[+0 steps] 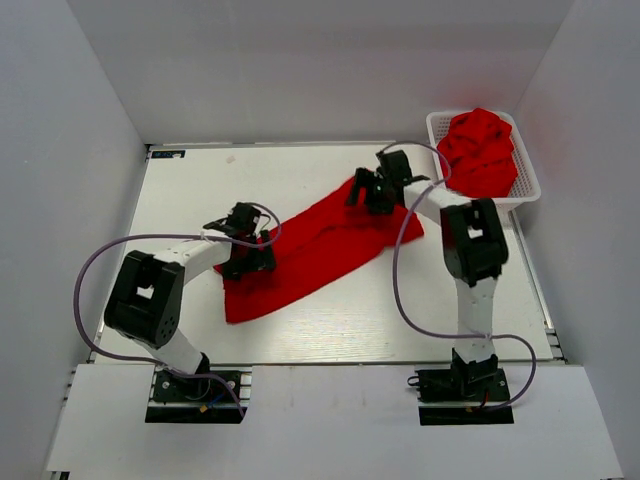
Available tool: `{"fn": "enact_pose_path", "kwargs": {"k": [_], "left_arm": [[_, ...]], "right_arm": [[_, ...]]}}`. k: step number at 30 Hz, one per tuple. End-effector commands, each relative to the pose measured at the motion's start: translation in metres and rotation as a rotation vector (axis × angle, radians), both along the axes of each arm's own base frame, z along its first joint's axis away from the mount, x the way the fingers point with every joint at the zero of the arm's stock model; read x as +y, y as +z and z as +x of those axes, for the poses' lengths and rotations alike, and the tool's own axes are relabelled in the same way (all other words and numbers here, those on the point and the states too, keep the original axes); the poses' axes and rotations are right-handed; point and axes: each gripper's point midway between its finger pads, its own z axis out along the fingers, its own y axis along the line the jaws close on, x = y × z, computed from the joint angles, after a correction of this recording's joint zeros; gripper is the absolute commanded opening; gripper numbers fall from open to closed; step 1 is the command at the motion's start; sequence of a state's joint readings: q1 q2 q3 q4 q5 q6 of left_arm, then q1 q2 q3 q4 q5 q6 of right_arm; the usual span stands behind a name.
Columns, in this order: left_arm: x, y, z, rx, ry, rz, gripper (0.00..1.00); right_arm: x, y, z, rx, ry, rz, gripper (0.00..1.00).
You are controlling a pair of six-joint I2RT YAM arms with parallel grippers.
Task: Fold and stack the t-shirts
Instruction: Rotate the tshirt 90 degrees
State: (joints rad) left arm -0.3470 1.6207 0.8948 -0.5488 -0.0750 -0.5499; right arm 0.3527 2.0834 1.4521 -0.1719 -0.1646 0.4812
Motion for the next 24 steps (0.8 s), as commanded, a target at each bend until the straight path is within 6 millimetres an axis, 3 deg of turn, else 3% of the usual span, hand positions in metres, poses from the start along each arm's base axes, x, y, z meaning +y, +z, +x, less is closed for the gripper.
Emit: {"fn": "enact_pose_path", "kwargs": {"k": [1, 2, 3, 4, 6, 11, 14, 16, 20, 23, 24], "left_arm": [[-0.030, -0.038, -0.128, 0.476, -0.071, -0.103, 1.00], [-0.033, -0.038, -0.133, 0.487, -0.078, -0.095, 1.00], [-0.039, -0.035, -0.142, 0.503, -0.114, -0.091, 1.00], [-0.045, -0.028, -0.138, 0.484, -0.122, -0.099, 1.00], [-0.056, -0.019, -0.137, 0.472, -0.160, -0.110, 1.00], [-0.091, -0.015, -0.158, 0.477, -0.270, -0.153, 1.00], [-0.115, -0.024, -0.173, 0.494, -0.341, -0.194, 1.00], [-0.134, -0.031, -0.187, 0.509, -0.405, -0.238, 1.00], [-0.175, -0.018, -0.180, 0.438, -0.509, -0.262, 1.00], [-0.191, -0.001, -0.171, 0.377, -0.565, -0.229, 1.00], [-0.185, 0.003, -0.164, 0.351, -0.559, -0.178, 1.00]], "right_arm": [[0.023, -0.044, 0.015, 0.071, 0.092, 0.026, 0.90], [0.034, -0.030, 0.031, 0.030, 0.115, 0.060, 0.90], [0.042, -0.041, 0.043, 0.027, 0.144, 0.084, 0.90], [0.058, -0.025, 0.052, 0.000, 0.183, 0.142, 0.90], [0.074, -0.028, 0.065, -0.047, 0.211, 0.168, 0.90], [0.102, -0.026, 0.074, -0.098, 0.257, 0.193, 0.90], [0.118, -0.018, 0.081, -0.138, 0.278, 0.199, 0.90], [0.124, -0.020, 0.082, -0.148, 0.280, 0.193, 0.90], [0.132, -0.024, 0.080, -0.148, 0.301, 0.182, 0.90], [0.129, -0.023, 0.079, -0.165, 0.301, 0.127, 0.90], [0.127, -0.008, 0.079, -0.184, 0.305, 0.116, 0.90]]}}
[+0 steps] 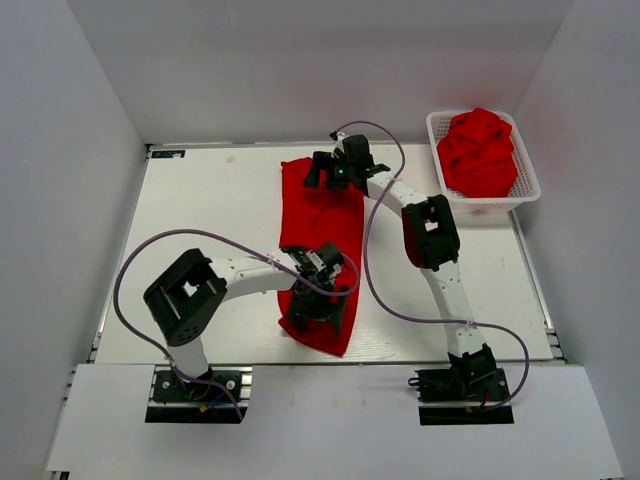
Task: Fold and stack the t-shirts
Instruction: Rotate the tshirt 90 degrees, then grab the bottom of the folded rectangular tshirt with both arms
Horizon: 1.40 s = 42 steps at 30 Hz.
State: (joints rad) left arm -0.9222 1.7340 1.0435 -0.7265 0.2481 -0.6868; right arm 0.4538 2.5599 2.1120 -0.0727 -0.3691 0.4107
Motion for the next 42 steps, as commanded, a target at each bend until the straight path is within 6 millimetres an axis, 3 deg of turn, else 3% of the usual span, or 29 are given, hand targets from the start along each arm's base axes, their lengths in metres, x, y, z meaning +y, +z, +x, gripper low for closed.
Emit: {"fn": "enact_pose_path", "kwargs": {"k": [1, 4, 5, 6, 7, 9, 11, 13, 14, 15, 17, 18, 19, 21, 22, 24, 27, 28, 34, 35, 36, 37, 38, 39, 40, 41, 42], "left_arm": [[-0.014, -0.004, -0.005, -0.018, -0.045, 0.016, 1.00], [-0.022, 0.032, 0.023, -0.165, -0.029, -0.005, 1.00], [-0.021, 0.041, 0.029, -0.204, -0.019, -0.002, 1.00], [-0.018, 0.048, 0.035, -0.245, -0.007, 0.007, 1.00], [-0.008, 0.054, 0.053, -0.322, 0.048, 0.038, 1.00], [0.012, 0.066, 0.068, -0.391, 0.167, 0.039, 1.00], [0.031, 0.081, 0.088, -0.500, 0.266, 0.070, 1.00], [0.048, 0.106, 0.104, -0.592, 0.360, 0.052, 1.00], [0.057, 0.111, 0.108, -0.621, 0.384, 0.060, 1.00], [0.073, 0.127, 0.122, -0.692, 0.471, 0.067, 1.00], [0.099, 0.125, 0.130, -0.727, 0.532, 0.120, 1.00], [0.106, 0.128, 0.139, -0.747, 0.570, 0.126, 1.00], [0.124, 0.124, 0.149, -0.753, 0.615, 0.160, 1.00], [0.136, 0.115, 0.160, -0.735, 0.638, 0.198, 1.00], [0.152, 0.112, 0.170, -0.725, 0.690, 0.228, 1.00], [0.155, 0.096, 0.179, -0.666, 0.686, 0.240, 1.00], [0.164, 0.092, 0.195, -0.641, 0.716, 0.207, 1.00], [0.166, 0.094, 0.202, -0.657, 0.715, 0.191, 1.00], [0.187, 0.081, 0.212, -0.602, 0.732, 0.182, 1.00], [0.192, 0.072, 0.213, -0.584, 0.730, 0.206, 1.00], [0.192, 0.073, 0.216, -0.580, 0.726, 0.198, 1.00], [0.190, 0.071, 0.217, -0.577, 0.710, 0.190, 1.00], [0.189, 0.076, 0.224, -0.591, 0.708, 0.165, 1.00], [0.193, 0.066, 0.224, -0.571, 0.700, 0.188, 1.00], [0.189, 0.067, 0.229, -0.573, 0.698, 0.174, 1.00], [0.187, 0.069, 0.233, -0.577, 0.680, 0.168, 1.00], [0.190, 0.066, 0.236, -0.575, 0.672, 0.179, 1.00]], "right_arm": [[-0.012, -0.019, -0.009, 0.028, -0.003, -0.112, 0.90], [-0.022, 0.010, -0.005, -0.043, -0.023, -0.159, 0.90], [-0.028, 0.036, -0.002, -0.083, -0.046, -0.167, 0.90], [-0.029, 0.041, -0.003, -0.099, -0.038, -0.180, 0.90], [-0.033, 0.048, -0.005, -0.110, -0.038, -0.197, 0.90], [-0.041, 0.072, -0.013, -0.146, -0.059, -0.228, 0.90], [-0.052, 0.074, -0.025, -0.149, -0.063, -0.260, 0.90], [-0.057, 0.102, -0.032, -0.197, -0.075, -0.254, 0.90], [-0.062, 0.091, -0.040, -0.171, -0.078, -0.274, 0.90], [-0.066, 0.095, -0.050, -0.167, -0.077, -0.275, 0.90], [-0.074, 0.072, -0.063, -0.117, -0.083, -0.319, 0.90], [-0.074, 0.071, -0.067, -0.106, -0.086, -0.323, 0.90], [-0.074, 0.062, -0.074, -0.084, -0.076, -0.346, 0.90], [-0.072, 0.048, -0.085, -0.037, -0.071, -0.377, 0.90], [-0.075, 0.038, -0.090, -0.008, -0.077, -0.406, 0.90], [-0.076, 0.027, -0.095, 0.024, -0.089, -0.416, 0.90], [-0.074, 0.009, -0.098, 0.063, -0.086, -0.412, 0.90], [-0.075, -0.003, -0.095, 0.093, -0.098, -0.424, 0.90], [-0.075, -0.018, -0.062, 0.104, -0.200, -0.454, 0.90], [-0.078, -0.027, -0.060, 0.115, -0.214, -0.469, 0.90], [-0.081, -0.038, -0.057, 0.138, -0.235, -0.480, 0.90], [-0.076, -0.026, -0.045, 0.112, -0.249, -0.454, 0.90], [-0.082, -0.045, -0.043, 0.153, -0.268, -0.468, 0.90], [-0.084, -0.047, -0.039, 0.155, -0.282, -0.466, 0.90], [-0.082, -0.035, -0.025, 0.130, -0.297, -0.434, 0.90], [-0.082, -0.036, -0.021, 0.132, -0.304, -0.424, 0.90], [-0.082, -0.052, -0.020, 0.157, -0.300, -0.425, 0.90]]}}
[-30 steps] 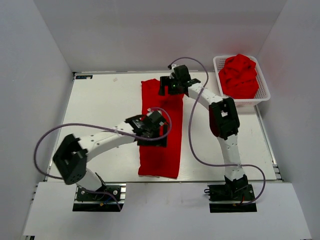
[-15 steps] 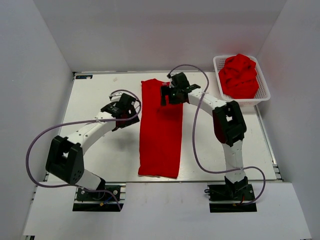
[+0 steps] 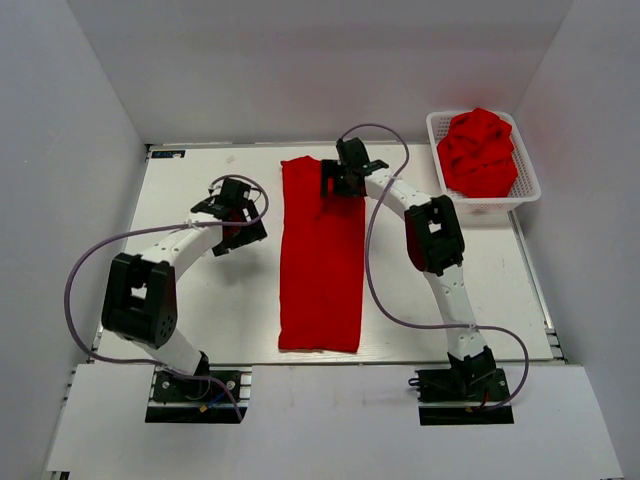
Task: Fold and stack the t-shirts
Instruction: Grab the bottom of the folded rectangular tshirt with both arms
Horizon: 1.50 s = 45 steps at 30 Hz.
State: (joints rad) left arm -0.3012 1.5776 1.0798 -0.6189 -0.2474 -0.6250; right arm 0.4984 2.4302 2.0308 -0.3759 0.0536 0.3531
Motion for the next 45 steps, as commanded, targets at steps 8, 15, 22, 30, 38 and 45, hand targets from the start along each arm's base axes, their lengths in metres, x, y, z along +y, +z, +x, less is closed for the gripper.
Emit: {"fn": "enact_pose_path", "kwargs": {"k": [8, 15, 22, 30, 38, 45], "left_arm": [[-0.024, 0.017, 0.051, -0.061, -0.158, -0.056, 1.00], [-0.041, 0.046, 0.052, -0.121, -0.279, -0.063, 1.00], [-0.065, 0.033, -0.011, -0.046, -0.394, -0.173, 1.00], [-0.114, -0.011, -0.112, 0.135, -0.578, -0.291, 1.00], [-0.127, -0.016, -0.188, 0.208, -0.693, -0.348, 1.00], [-0.135, -0.036, -0.220, 0.311, -0.733, -0.326, 1.00]], "right_arm": [[-0.011, -0.008, 0.055, -0.052, -0.097, 0.080, 0.90], [0.004, 0.078, 0.060, -0.234, 0.042, 0.125, 0.90], [-0.017, 0.108, -0.022, -0.205, 0.130, 0.062, 0.90], [-0.060, 0.063, -0.219, 0.098, 0.206, 0.133, 0.90], [-0.096, 0.036, -0.354, 0.345, 0.297, 0.134, 0.90], [-0.103, 0.017, -0.406, 0.482, 0.317, 0.174, 0.90]]}}
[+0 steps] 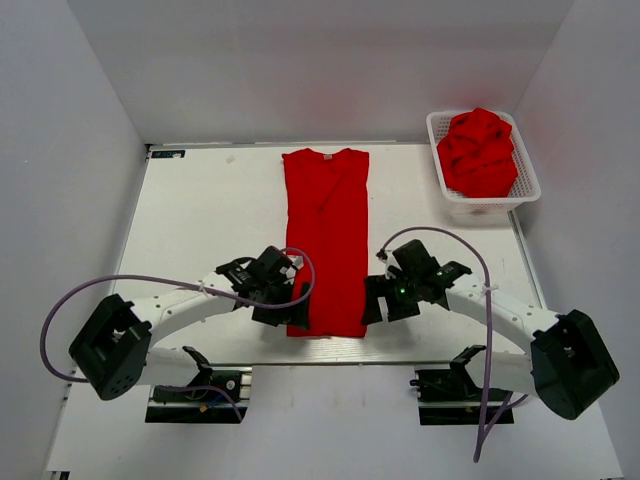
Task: Fold and stack the t-shirts
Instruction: Grab the bottom of the folded rectangular tshirt with both arms
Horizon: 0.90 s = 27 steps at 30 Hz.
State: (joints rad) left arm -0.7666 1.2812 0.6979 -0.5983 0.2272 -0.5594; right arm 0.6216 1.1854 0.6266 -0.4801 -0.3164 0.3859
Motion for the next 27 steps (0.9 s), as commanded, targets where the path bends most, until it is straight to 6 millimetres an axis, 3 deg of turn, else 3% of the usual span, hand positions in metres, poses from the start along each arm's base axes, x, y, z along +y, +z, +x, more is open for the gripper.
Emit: {"fn": "enact_pose_path", "kwargs": {"k": [1, 11, 19, 23, 25, 27], "left_arm": [[-0.004, -0.008, -0.014, 0.041, -0.017, 0.014, 1.00], [0.009, -0.035, -0.017, 0.050, 0.007, 0.116, 1.00], [0.013, -0.042, -0.021, 0.044, -0.007, 0.127, 0.95], [0.005, -0.044, -0.022, 0.045, -0.020, 0.080, 0.79], [0.002, -0.045, -0.024, 0.051, -0.033, 0.073, 0.64], [0.003, -0.048, -0.025, 0.060, -0.033, 0.083, 0.51]], "right_arm": [[0.005, -0.006, -0.023, 0.092, 0.013, 0.035, 0.90], [0.030, -0.013, -0.025, 0.120, 0.071, 0.127, 0.90], [0.039, -0.020, -0.033, 0.159, 0.074, 0.177, 0.90], [0.035, -0.028, -0.032, 0.173, 0.048, 0.132, 0.90], [0.035, -0.031, -0.034, 0.184, 0.038, 0.121, 0.83], [0.032, -0.036, -0.032, 0.192, 0.015, 0.100, 0.69]]}}
